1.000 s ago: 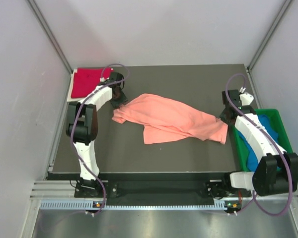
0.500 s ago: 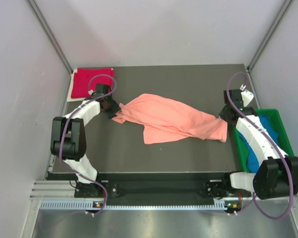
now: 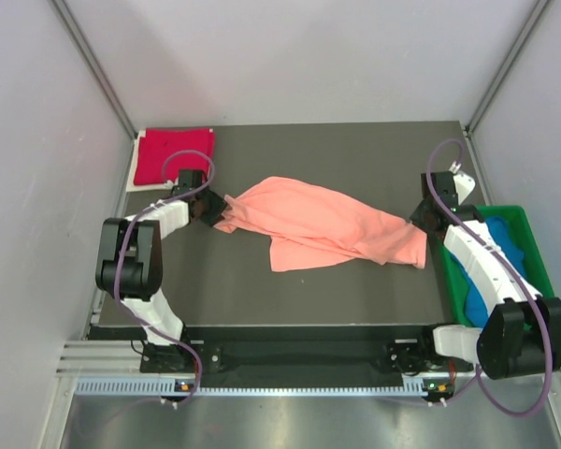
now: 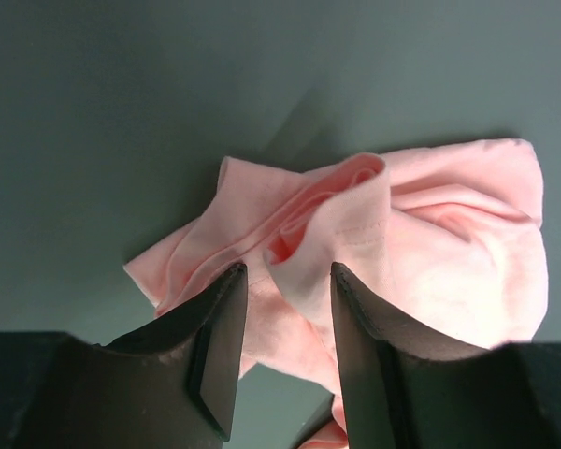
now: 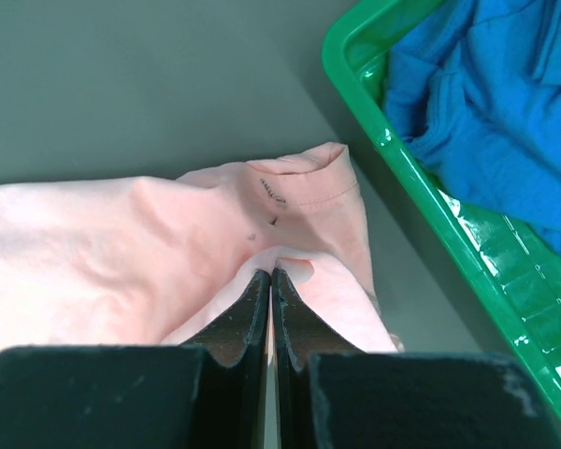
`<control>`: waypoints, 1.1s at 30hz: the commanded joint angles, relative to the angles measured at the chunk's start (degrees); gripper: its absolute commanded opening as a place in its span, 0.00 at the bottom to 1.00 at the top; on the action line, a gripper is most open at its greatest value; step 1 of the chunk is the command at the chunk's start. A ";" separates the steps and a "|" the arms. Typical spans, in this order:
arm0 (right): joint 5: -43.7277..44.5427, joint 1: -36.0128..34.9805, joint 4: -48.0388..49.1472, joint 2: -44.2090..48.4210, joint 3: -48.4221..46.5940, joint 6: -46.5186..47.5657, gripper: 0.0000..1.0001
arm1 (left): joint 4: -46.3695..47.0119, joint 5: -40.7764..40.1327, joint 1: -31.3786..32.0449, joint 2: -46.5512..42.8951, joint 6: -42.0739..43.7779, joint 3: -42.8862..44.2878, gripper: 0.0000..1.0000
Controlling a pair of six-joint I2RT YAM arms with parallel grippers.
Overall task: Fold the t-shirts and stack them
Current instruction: Flatten the tshirt out
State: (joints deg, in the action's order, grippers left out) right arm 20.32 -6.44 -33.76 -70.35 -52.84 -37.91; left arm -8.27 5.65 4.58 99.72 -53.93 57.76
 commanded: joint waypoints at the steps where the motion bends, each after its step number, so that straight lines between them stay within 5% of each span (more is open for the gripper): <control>1: -0.10 0.81 2.56 1.53 0.63 0.73 0.00 | 5.46 0.50 -0.01 1.70 -1.44 -0.19 0.46; 9: -0.01 2.65 2.47 -0.22 -0.41 1.61 0.06 | 5.46 0.93 -0.01 4.25 -1.18 3.32 0.45; 15: -1.07 3.62 -2.35 0.29 -2.53 0.65 0.39 | 4.67 2.17 -0.01 6.36 -0.74 8.07 0.44; 19: -3.78 3.62 -5.88 3.63 -1.04 -4.79 0.50 | 4.23 2.08 -0.01 6.54 0.14 8.60 0.44; 25: -11.18 3.71 -1.15 5.57 7.74 -9.99 0.50 | 4.75 3.49 -0.01 7.59 -0.12 9.39 0.41; 33: -9.06 13.46 12.82 -1.19 9.40 1.25 0.47 | 6.07 4.11 0.08 6.01 -0.30 6.85 0.38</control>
State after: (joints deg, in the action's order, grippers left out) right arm 12.03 4.10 -30.26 -71.22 -44.53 -41.41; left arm -5.48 9.23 4.58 106.67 -54.50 65.12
